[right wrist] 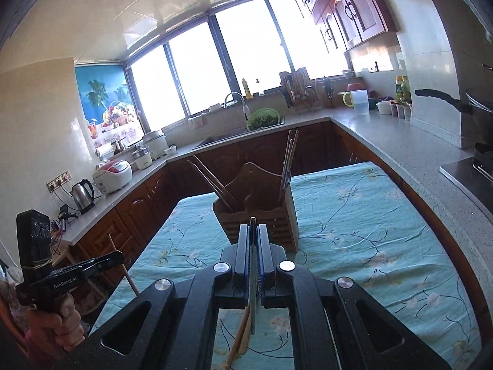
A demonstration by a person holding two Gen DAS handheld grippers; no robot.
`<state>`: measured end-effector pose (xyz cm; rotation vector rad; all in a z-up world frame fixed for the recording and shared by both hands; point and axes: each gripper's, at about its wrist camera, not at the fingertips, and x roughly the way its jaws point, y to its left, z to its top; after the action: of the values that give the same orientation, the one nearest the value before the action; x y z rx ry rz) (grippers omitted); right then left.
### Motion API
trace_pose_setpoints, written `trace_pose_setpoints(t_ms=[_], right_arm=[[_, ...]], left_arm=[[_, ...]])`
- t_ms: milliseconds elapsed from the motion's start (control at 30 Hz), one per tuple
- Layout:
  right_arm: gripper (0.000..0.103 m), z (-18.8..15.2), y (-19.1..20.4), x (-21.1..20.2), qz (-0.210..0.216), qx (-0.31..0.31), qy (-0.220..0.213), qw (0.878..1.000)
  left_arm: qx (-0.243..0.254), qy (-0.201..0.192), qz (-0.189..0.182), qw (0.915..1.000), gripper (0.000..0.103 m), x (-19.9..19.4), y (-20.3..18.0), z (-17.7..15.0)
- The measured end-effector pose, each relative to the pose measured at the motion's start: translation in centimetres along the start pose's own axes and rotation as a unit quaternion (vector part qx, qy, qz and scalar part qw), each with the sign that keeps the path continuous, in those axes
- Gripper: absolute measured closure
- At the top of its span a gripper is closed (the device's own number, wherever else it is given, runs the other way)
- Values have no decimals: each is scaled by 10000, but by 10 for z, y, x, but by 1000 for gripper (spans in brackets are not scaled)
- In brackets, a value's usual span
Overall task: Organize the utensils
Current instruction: 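Lift both held chopsticks and carry them over the wooden holder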
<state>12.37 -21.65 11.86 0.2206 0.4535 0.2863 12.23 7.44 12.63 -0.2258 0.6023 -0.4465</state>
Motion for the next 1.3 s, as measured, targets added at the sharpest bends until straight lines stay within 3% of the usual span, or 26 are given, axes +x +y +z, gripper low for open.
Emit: trace_pose_setpoints(t_ms=[833, 1300], right_arm=[[99, 20, -2, 14, 30, 3, -124, 9999], [99, 83, -6, 36, 15, -52, -641, 9979]], left_arm=[[-6, -371, 116, 9992, 99, 15, 5, 30], [58, -1122, 224, 9934, 99, 34, 4, 82]])
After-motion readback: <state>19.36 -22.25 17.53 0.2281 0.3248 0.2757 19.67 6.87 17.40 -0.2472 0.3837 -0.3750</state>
